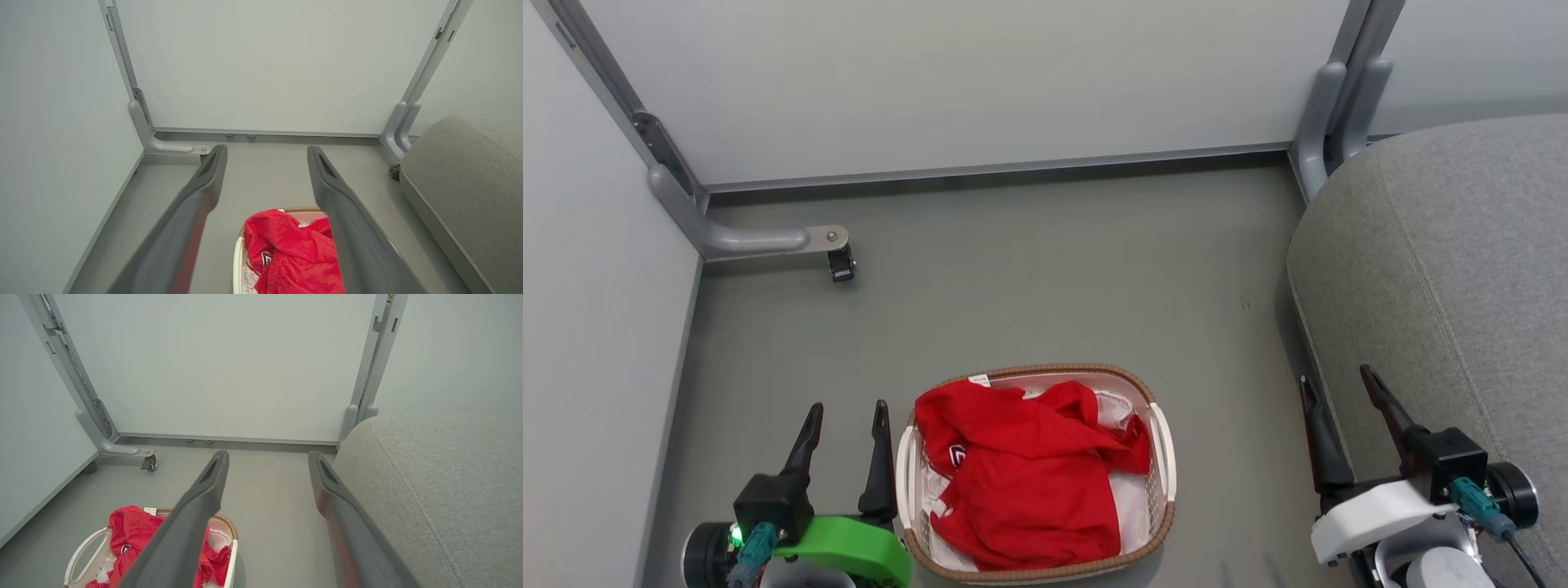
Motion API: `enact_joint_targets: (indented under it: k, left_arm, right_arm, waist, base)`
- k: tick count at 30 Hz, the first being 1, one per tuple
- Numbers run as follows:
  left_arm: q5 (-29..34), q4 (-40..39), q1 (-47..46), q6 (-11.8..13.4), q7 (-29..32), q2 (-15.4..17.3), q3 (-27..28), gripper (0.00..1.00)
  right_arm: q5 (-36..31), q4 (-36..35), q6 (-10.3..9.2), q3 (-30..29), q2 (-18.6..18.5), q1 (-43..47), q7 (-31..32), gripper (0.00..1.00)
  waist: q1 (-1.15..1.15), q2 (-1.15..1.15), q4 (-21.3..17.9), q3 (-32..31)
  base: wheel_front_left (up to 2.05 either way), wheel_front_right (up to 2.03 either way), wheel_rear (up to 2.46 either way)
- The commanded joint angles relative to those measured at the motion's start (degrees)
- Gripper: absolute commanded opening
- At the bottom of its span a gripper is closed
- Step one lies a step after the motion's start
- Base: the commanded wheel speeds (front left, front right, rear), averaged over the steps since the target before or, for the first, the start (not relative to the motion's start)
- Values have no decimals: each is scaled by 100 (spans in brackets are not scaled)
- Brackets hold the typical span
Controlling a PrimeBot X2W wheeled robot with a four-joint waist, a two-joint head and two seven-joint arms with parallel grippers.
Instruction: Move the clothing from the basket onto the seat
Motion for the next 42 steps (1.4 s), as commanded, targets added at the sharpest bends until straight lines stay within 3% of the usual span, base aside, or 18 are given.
enact_joint_targets:
  k: [1,8,15,24,32,39,42]
  left_arm:
    - [106,6,-213,-54,-4,59,-20,100]
    - [459,381,-1100,-254,-1,143,-379,100]
    - [815,1303,-2341,-429,90,257,-1025,100]
    - [1007,2751,-3668,-485,299,534,-2460,100]
    - [690,3710,-4328,-488,341,753,-3389,100]
    - [517,4265,-4751,-477,271,920,-3602,100]
    - [515,4449,-4890,-359,218,939,-3579,100]
  right_arm:
    - [-47,-54,0,-37,-32,-131,-24,100]
    - [-69,-255,0,-159,-30,-586,-19,100]
    - [57,-534,-1,-261,-28,-1234,-19,100]
    - [407,-906,-1,-463,-22,-1885,-18,100]
    - [740,-993,-1,-306,-17,-2067,-18,100]
    - [960,-996,-1,-175,-20,-2173,-18,100]
    - [1029,-981,-1,-155,-20,-2195,-18,100]
  waist:
    - [0,0,-50,289]
    - [0,0,-271,1131]
    - [0,0,-723,2381]
    - [0,0,-1365,3766]
    - [0,0,-1738,4333]
    - [0,0,-1942,4533]
    - [0,0,-1988,4576]
  base:
    - [0,0,0]
    - [0,0,0]
    - [0,0,0]
    - [0,0,0]
    - [0,0,0]
    - [0,0,0]
    - [0,0,0]
